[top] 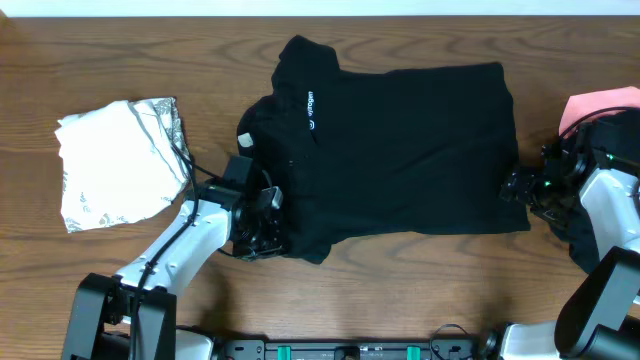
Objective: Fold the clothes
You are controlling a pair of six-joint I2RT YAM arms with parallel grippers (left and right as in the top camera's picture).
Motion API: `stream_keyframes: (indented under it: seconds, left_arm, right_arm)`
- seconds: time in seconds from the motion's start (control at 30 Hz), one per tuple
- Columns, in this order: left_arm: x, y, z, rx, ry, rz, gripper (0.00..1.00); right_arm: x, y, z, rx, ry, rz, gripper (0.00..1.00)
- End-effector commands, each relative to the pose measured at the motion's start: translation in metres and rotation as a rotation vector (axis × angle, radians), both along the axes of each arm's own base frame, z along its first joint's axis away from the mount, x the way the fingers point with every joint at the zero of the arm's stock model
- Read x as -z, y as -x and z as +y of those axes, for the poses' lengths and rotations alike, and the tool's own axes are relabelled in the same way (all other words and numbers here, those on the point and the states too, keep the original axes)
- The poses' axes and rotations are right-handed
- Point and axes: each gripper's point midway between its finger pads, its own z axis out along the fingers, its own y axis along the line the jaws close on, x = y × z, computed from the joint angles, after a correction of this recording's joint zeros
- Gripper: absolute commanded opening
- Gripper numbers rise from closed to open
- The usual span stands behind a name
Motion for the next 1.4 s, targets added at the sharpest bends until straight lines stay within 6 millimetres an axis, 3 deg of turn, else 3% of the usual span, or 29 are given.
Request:
stream_keyframes:
  seconds: [0.0, 0.2, 0.43, 0.53, 1.37]
  left_arm:
    - [0.002, 0.004, 0.001, 0.000, -0.004, 0.015, 0.06]
    - [-0.011, -0.001, -0.002, 0.001, 0.016, -0.040, 0.06]
    - [-0.052, -0.024, -0.010, 0.000, 0.084, -0.212, 0.06]
    - [-0.059, -0.031, -0.008, -0.006, 0.072, -0.273, 0.06]
    - [-0.063, -0.040, -0.008, -0.024, 0.083, -0.310, 0.06]
  right_arm:
    - [-0.003, 0.001, 0.000, 0.005, -0.007, -0.013, 0.87]
    - [-0.004, -0.004, -0.002, 0.005, 0.002, -0.034, 0.85]
    - [-0.004, -0.005, -0.002, 0.005, 0.002, -0.036, 0.85]
    - [-0.004, -0.004, -0.002, 0.005, 0.002, -0.035, 0.85]
    - [0.004, -0.011, -0.004, 0.005, 0.019, -0.076, 0.84]
